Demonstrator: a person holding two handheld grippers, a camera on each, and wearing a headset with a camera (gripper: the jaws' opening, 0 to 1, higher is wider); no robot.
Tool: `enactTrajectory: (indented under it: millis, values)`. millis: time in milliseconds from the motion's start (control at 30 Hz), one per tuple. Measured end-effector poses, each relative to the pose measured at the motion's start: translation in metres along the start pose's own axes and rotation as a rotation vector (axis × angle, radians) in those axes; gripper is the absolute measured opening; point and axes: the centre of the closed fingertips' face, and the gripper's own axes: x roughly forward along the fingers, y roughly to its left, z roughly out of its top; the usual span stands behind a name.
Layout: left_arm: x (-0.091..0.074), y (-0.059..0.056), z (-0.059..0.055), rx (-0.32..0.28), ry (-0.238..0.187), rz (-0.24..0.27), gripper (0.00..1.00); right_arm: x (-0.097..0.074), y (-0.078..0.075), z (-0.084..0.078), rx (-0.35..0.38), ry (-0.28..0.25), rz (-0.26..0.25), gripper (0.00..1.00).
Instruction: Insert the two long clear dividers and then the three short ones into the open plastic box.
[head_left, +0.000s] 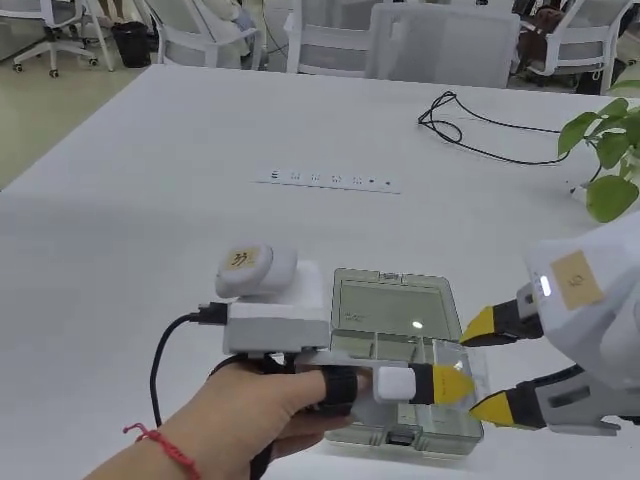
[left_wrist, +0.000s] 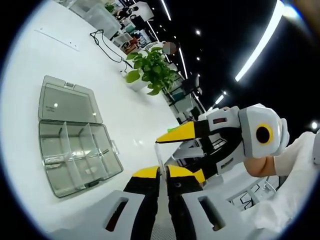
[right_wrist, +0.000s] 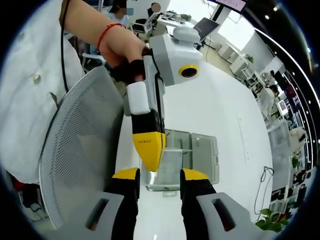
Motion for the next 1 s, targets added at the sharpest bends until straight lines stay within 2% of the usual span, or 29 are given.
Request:
enactTrajectory:
  millis: [367, 833, 1000]
  values:
    - [0.000, 0.000, 0.001, -0.019, -0.009, 0.000, 0.00, -0.001, -0.001, 0.001, -0.017, 0.011, -0.008, 0.33]
    - [0.000, 0.001, 0.008, -0.051, -0.064, 0.008, 0.00, -0.004, -0.007, 0.003, -0.055, 0.015, -0.045, 0.34]
    - [-0.003, 0.002, 0.010, -0.032, -0.072, 0.014, 0.00, -0.008, -0.011, 0.005, -0.048, 0.000, -0.054, 0.36]
